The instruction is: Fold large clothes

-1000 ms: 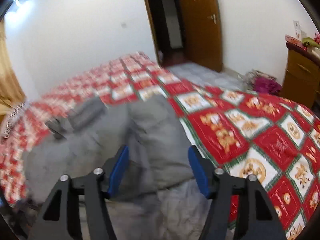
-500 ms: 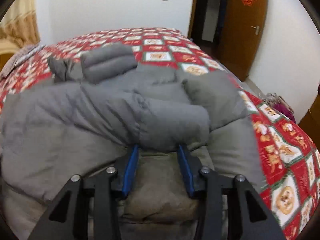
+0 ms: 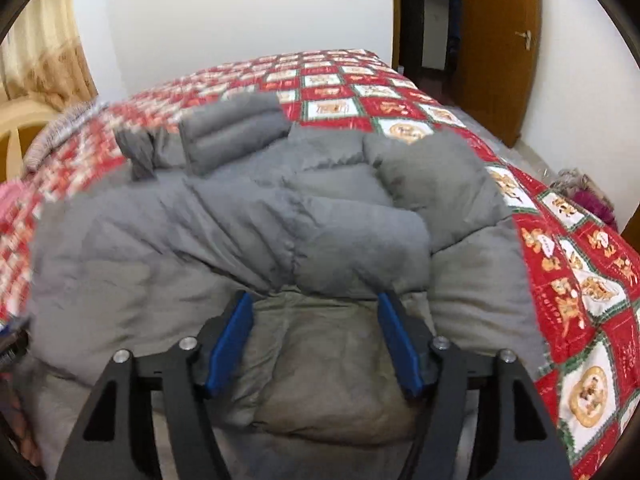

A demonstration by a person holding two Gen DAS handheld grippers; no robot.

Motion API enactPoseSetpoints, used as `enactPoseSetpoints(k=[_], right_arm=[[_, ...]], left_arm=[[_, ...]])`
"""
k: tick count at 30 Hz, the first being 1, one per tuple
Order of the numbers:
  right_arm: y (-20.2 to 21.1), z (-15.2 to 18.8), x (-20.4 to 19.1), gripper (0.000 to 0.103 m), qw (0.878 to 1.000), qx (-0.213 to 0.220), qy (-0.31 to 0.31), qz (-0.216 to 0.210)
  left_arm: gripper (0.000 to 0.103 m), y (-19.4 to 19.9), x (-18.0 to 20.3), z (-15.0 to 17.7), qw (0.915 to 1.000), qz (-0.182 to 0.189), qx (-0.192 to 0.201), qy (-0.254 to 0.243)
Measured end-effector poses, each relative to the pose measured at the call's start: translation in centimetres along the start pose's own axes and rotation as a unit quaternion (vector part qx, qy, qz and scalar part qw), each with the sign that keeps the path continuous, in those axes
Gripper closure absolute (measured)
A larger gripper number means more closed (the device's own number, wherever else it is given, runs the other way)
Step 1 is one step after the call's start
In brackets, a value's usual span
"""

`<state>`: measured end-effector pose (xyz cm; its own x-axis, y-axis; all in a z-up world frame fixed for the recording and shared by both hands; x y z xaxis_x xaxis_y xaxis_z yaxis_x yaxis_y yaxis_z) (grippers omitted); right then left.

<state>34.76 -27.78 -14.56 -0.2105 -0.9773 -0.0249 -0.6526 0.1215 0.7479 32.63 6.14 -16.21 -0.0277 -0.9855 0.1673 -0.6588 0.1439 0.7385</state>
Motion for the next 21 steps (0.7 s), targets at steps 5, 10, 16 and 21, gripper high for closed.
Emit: enactPoseSetpoints(k=[5,10,16,21], right_arm=[[2.3,-6.3,0.1,0.007,0.996,0.012,-0.064,-0.054],[-1.0,-13.3,-4.0,0.001,0.992,-0.050,-0.080,-0.087],[-9.0,-18.5,-9.0,0.001,0.989,-0.122,-0.076,-0.040],[-14.0,-18.2,-9.8,0.002,0.986,-0.155,-0.053,0.007]], left_arm=[[0.011,4.6,2.2,-7.4,0.9954,0.039,0.079,-0.039],[0.008,0.6,5.3,-14.3,0.9955,0.046,0.034,-0.076],[0.008,-3.8,6.9,-17.6,0.9954,0.030,0.043,-0.080],[0.008,-6.4,7.3,-18.4,0.9964,0.062,0.023,-0.053]])
Point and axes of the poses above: each gripper's, at about its wrist camera, not at the fingertips, and y roughly against the way its jaws point, x to its right, z to its underside, the point moved 7 cm from there along -y, roughly the way its jaws point, and after that the axes turned 7 degrees about z, right-handed, at the moved point
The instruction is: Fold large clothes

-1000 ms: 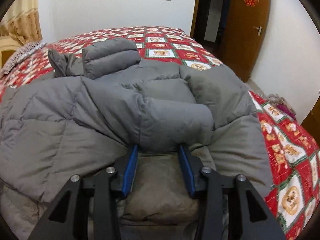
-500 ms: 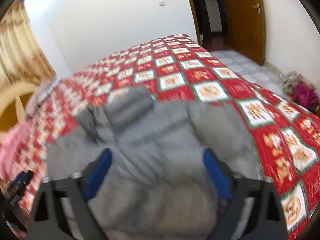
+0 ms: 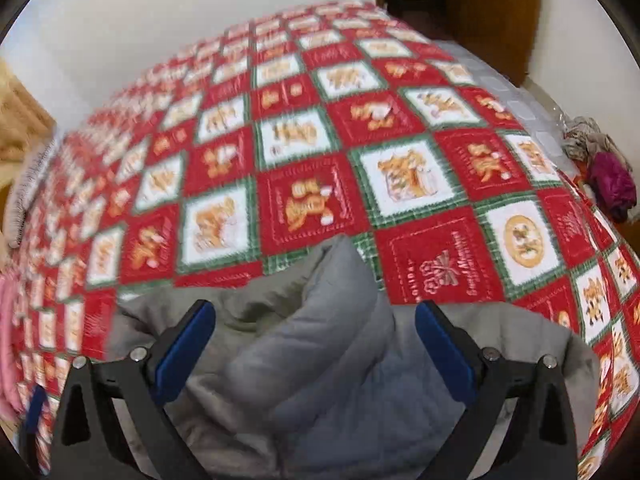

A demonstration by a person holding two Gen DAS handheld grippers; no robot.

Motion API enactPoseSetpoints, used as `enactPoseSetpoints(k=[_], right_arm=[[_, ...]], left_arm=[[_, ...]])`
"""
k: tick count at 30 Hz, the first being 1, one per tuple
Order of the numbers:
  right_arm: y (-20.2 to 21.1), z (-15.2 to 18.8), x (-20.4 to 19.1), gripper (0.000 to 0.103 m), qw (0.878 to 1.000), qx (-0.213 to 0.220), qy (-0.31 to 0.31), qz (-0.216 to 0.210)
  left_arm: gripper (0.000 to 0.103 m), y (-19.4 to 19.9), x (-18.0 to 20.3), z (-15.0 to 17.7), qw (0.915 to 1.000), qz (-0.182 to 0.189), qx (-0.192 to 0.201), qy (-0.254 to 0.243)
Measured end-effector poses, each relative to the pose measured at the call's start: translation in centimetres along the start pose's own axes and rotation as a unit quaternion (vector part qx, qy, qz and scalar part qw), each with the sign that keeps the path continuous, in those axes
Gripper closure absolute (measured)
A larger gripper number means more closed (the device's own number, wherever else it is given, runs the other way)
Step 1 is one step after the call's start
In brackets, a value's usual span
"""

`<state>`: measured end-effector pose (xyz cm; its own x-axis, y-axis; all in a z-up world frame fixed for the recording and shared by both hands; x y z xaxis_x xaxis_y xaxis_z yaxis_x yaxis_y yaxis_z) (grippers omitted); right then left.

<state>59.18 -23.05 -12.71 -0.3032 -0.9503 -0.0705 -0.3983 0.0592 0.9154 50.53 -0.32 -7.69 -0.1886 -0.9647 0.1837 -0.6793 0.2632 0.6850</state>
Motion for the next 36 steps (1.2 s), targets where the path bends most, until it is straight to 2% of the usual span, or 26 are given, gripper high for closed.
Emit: enactPoseSetpoints(k=[2,3,4,7,9,12,14,15,17,20,22,24,25,26,28,30,32,34,36], right_arm=[[-1.5,1.6,-0.3,0.012,0.999,-0.038,0.031,-0.008],[-1.6,2.0,0.1,0.025,0.998,-0.043,0.033,-0.013],[-1.1,2.9,0.9,0.041,0.998,-0.044,0.033,-0.020],[1.3,4.4,3.5,0.070,0.998,-0.026,0.037,-0.050],[2.1,5.2,5.4,0.079,0.998,-0.013,0.047,-0.046],[0.7,6.6,8.8,0.080,0.998,-0.007,0.062,0.000],[-1.3,7.3,10.2,0.082,0.999,-0.009,0.041,-0.029],[-1.3,7.4,10.4,0.083,0.998,0.018,0.039,-0.046],[-1.0,7.7,10.3,0.083,0.996,0.054,0.049,-0.045],[-0.7,8.4,9.7,0.082,0.993,0.102,0.063,-0.022],[-0.5,8.6,9.5,0.082,0.991,0.113,0.069,-0.011],[-0.5,8.6,9.9,0.081,0.991,0.115,0.064,-0.020],[-0.5,8.6,10.0,0.081,0.991,0.115,0.058,-0.029],[-0.4,8.6,10.2,0.081,0.991,0.115,0.055,-0.034],[-0.5,8.4,10.4,0.080,0.991,0.116,0.051,-0.040],[-0.6,8.4,10.0,0.077,0.991,0.117,0.054,-0.042],[-0.5,8.5,9.8,0.074,0.991,0.117,0.061,-0.037],[0.0,8.7,9.7,0.066,0.991,0.112,0.066,-0.030],[1.6,8.9,10.5,0.064,0.991,0.124,0.056,-0.017]], left_arm=[[0.008,-0.4,-0.1,-0.5,1.0000,0.000,0.001,0.007],[0.008,-0.7,-0.2,-0.9,0.9999,0.000,0.002,0.011],[0.008,-1.0,-0.2,-1.1,0.9999,0.000,0.002,0.014],[0.008,-2.1,0.8,-1.4,0.9999,0.004,-0.016,0.005],[0.008,-3.1,1.6,-1.3,0.9994,0.001,-0.032,-0.009],[0.008,-4.1,2.6,-0.7,0.9987,0.003,-0.052,-0.005],[0.008,-4.6,3.2,-0.1,0.9977,0.012,-0.066,0.009],[0.008,-4.9,3.4,0.3,0.9972,0.013,-0.073,0.012],[0.008,-5.1,4.0,0.8,0.9964,0.003,-0.084,0.005],[0.008,-4.6,4.7,0.8,0.9973,-0.009,-0.072,-0.013],[0.008,-4.3,4.9,0.9,0.9980,-0.021,-0.057,-0.020],[0.008,-4.7,4.6,1.7,0.9973,-0.045,-0.055,-0.019],[0.014,-4.9,4.2,2.4,0.9967,-0.058,-0.055,-0.016],[0.038,-5.1,3.7,3.5,0.9963,-0.067,-0.054,-0.011],[0.058,-6.2,2.4,6.2,0.9947,-0.067,-0.077,0.009],[0.058,-6.4,0.7,8.2,0.9961,-0.045,-0.055,0.053],[0.062,-6.0,-0.2,8.3,0.9952,-0.034,-0.028,0.088],[0.063,-5.9,-0.7,8.4,0.9939,-0.028,-0.019,0.105],[0.064,-5.7,-1.0,8.4,0.9930,-0.020,-0.010,0.116]])
Point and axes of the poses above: each gripper's, at about its wrist camera, not at the fingertips, and y roughly against the way its jaws point, x to its right, z to its underside, the point moved 7 cm from there along -y, roughly the way its jaws point, and after that the axes turned 7 degrees about z, right-handed, at the moved point
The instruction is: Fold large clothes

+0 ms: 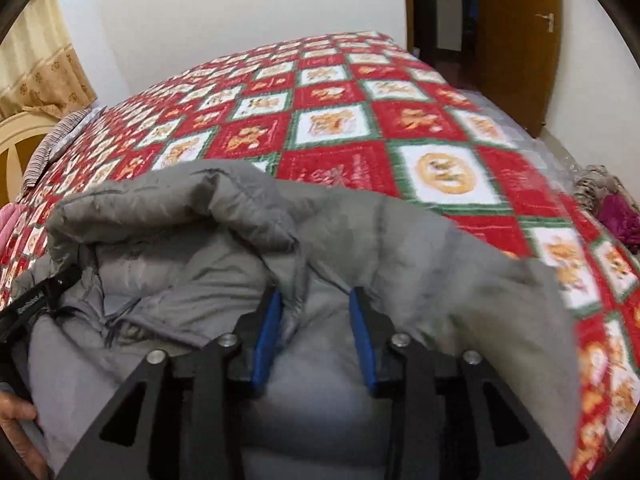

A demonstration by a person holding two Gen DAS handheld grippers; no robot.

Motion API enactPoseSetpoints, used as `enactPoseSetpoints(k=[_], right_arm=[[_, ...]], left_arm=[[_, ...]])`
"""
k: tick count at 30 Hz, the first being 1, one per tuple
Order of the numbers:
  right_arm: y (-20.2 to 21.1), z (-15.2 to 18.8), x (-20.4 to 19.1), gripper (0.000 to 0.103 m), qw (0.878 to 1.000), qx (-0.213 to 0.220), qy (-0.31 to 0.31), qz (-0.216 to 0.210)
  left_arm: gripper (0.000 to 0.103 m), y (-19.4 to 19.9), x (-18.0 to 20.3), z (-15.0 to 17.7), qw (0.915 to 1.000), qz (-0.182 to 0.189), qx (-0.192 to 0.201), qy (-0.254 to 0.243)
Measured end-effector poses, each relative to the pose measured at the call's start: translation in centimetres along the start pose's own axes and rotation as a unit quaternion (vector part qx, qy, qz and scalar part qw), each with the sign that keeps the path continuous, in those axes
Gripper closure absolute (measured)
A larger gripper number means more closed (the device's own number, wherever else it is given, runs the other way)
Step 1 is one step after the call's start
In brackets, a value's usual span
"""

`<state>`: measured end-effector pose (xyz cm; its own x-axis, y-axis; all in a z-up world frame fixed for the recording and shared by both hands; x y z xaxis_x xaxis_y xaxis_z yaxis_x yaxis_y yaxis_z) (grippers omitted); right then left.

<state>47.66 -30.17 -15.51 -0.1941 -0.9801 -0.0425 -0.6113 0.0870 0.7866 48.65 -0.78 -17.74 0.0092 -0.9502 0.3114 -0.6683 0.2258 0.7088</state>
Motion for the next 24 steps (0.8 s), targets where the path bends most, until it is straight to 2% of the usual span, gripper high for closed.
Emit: enactPoseSetpoints(k=[2,4,6,10,11,13,16,17,18,19,20,22,24], right_arm=[[3.6,-1.1,1.4,0.058,0.997,0.067,-0.034,0.025],[6.2,-3.2,1.3,0.058,0.993,0.107,-0.059,0.010],[6.5,-5.9,-0.4,0.058,0.993,0.101,-0.065,-0.022],[2.9,-10.4,-4.4,0.058,0.996,0.061,-0.067,-0.026],[1.8,-10.4,-5.2,0.058,0.996,0.043,-0.064,-0.032],[-1.4,-8.8,-6.9,0.058,0.997,-0.034,-0.054,-0.051],[-3.0,-3.5,-7.9,0.059,0.992,-0.112,-0.019,-0.061],[-3.1,-1.9,-7.9,0.059,0.992,-0.115,0.003,-0.052],[-3.2,-0.7,-7.7,0.060,0.994,-0.098,0.031,-0.045],[-3.0,0.3,-7.8,0.060,0.995,-0.052,0.071,-0.041],[-2.9,0.7,-7.9,0.060,0.995,-0.031,0.088,-0.036],[-2.7,1.2,-8.1,0.060,0.995,-0.005,0.096,-0.018],[-2.5,1.4,-8.5,0.059,0.993,0.006,0.115,0.004]], left_arm=[[0.064,0.1,-0.1,0.0,1.0000,0.007,0.005,0.005],[0.064,0.1,0.3,0.1,1.0000,-0.003,0.006,-0.006],[0.064,0.1,0.6,0.1,0.9998,-0.011,0.008,-0.014],[0.064,0.3,0.3,0.2,0.9999,-0.003,0.012,-0.010],[0.064,0.3,0.3,0.2,0.9999,-0.004,0.012,-0.011],[0.064,0.2,0.3,0.2,0.9998,-0.006,0.012,-0.014],[0.064,0.2,0.1,0.2,0.9999,0.004,0.012,-0.006],[0.064,0.3,0.0,0.2,0.9999,0.011,0.012,-0.002],[0.064,0.3,-0.1,0.2,0.9997,0.022,0.013,0.003],[0.061,0.4,-0.1,0.1,0.9992,0.036,0.012,0.009],[0.060,0.5,-0.1,0.2,0.9984,0.053,0.009,0.016],[0.060,1.2,0.0,0.5,0.9979,0.063,-0.013,0.008],[0.060,3.1,0.2,0.7,0.9977,0.056,-0.032,-0.021]])
Point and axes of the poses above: each gripper's, at about its wrist camera, not at the fingertips, and y roughly against the way its jaws point, x to its right, z to its underside, the point moved 7 cm from there along -y, roughly the way its jaws point, and after that the axes turned 7 degrees about z, right-handed, at the moved point
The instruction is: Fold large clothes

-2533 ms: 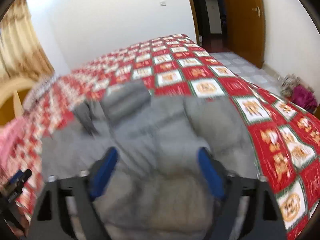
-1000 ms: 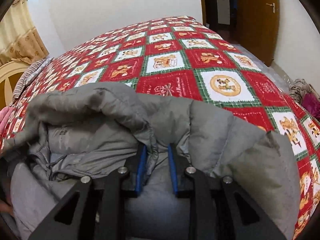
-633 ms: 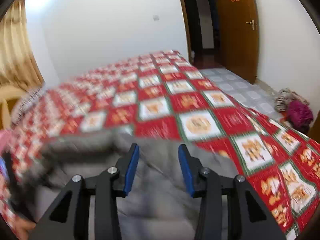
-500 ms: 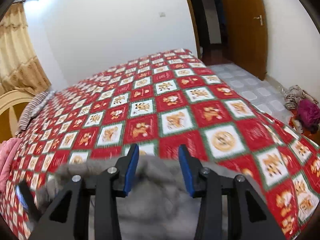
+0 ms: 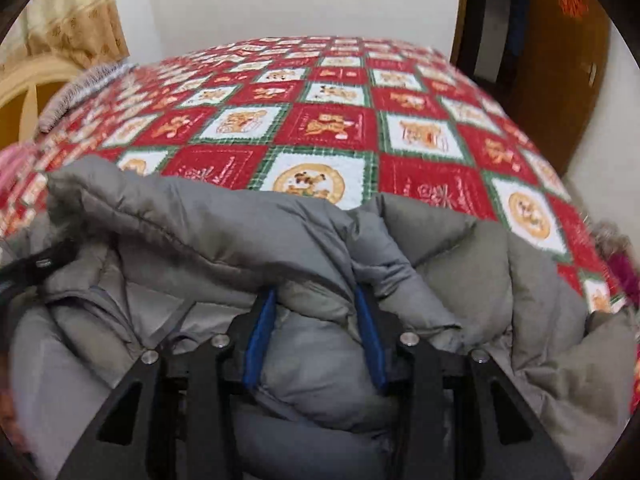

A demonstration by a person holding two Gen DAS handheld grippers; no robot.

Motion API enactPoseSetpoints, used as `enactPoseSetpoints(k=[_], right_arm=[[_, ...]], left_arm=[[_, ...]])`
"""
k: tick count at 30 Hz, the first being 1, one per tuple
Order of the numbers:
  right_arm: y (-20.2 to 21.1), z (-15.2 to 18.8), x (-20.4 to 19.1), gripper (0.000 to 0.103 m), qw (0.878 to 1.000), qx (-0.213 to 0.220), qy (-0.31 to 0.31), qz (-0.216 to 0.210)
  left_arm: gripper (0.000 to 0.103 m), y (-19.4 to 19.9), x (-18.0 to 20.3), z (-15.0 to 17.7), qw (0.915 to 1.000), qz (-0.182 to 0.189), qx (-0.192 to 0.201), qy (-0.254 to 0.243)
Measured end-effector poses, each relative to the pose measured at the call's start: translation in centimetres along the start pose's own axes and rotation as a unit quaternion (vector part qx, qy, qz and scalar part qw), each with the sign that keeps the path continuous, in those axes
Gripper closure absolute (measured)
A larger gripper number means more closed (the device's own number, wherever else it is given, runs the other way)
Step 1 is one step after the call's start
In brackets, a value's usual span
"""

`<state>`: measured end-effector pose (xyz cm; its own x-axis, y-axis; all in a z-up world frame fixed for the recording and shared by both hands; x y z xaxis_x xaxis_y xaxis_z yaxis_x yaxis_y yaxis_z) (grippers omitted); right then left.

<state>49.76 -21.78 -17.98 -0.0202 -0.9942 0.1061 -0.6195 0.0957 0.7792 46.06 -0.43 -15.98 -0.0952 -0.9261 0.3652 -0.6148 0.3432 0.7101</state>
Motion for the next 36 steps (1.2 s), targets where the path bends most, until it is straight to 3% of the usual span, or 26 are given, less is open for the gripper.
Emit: enactPoseSetpoints(k=[3,6,9,12,14,16,17,20,22,26,27,29,32,34,36], right_arm=[[0.3,0.2,0.3,0.058,1.000,0.005,-0.003,-0.007],[0.5,0.1,0.6,0.058,1.000,0.010,-0.009,-0.018],[0.5,-0.2,0.4,0.058,1.000,0.015,-0.011,-0.019],[0.6,-0.2,0.4,0.058,0.999,0.019,-0.016,-0.026],[0.7,-0.1,0.5,0.058,0.999,0.020,-0.023,-0.034],[0.8,-0.1,0.6,0.057,0.998,0.022,-0.029,-0.043],[0.8,-0.1,0.6,0.057,0.998,0.023,-0.031,-0.047],[1.1,-0.2,0.6,0.048,0.996,0.031,-0.036,-0.071],[1.6,-0.2,0.3,0.040,0.996,0.039,-0.032,-0.078],[4.2,-0.5,1.1,0.044,0.992,0.074,-0.056,-0.085],[5.3,-0.9,1.4,0.051,0.990,0.084,-0.068,-0.088],[6.3,-2.3,1.8,0.052,0.988,0.089,-0.090,-0.086],[5.1,-4.4,2.0,0.052,0.989,0.062,-0.109,-0.078],[1.5,-3.9,1.9,0.052,0.997,-0.006,-0.077,-0.007],[-1.2,-1.9,1.3,0.052,0.998,-0.054,-0.045,-0.001]], left_arm=[[0.057,4.4,0.9,-0.1,0.9992,0.021,0.025,-0.023],[0.049,6.4,2.6,-3.3,0.9976,0.041,0.055,-0.013],[0.045,5.0,5.5,-7.5,0.9963,0.052,0.067,-0.014],[0.044,0.5,8.2,-9.1,0.9973,0.018,0.032,-0.064],[0.044,-3.1,7.5,-7.8,0.9977,-0.030,-0.010,-0.060],[0.044,-4.7,5.7,-4.8,0.9973,-0.044,-0.051,-0.028],[0.044,-4.9,4.8,-3.2,0.9975,-0.042,-0.053,-0.021],[0.044,-4.3,4.4,-0.4,0.9970,-0.037,-0.006,-0.068],[0.044,-4.5,4.4,-0.3,0.9960,-0.049,0.003,-0.074],[0.044,-5.3,4.9,-0.4,0.9900,-0.094,0.003,-0.106],[0.044,-5.3,4.9,-0.6,0.9899,-0.093,0.005,-0.106],[0.044,-5.1,4.5,-0.6,0.9916,-0.084,0.007,-0.099],[0.044,-5.1,4.6,-0.7,0.9914,-0.083,0.009,-0.101],[0.044,-5.2,4.8,-0.6,0.9910,-0.084,0.010,-0.103],[0.043,-5.0,4.8,-0.6,0.9918,-0.077,0.012,-0.102]])
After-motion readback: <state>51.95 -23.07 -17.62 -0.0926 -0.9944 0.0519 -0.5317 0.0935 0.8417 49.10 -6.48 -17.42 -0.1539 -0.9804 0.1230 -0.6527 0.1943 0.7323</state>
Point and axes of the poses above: each gripper's, at about its wrist camera, not at the fingertips, and y roughly against the way its jaws point, x to its right, z to its underside, the point moved 7 cm from there along -y, roughly the way its jaws point, and after that the axes turned 7 degrees about z, right-handed, at the moved point
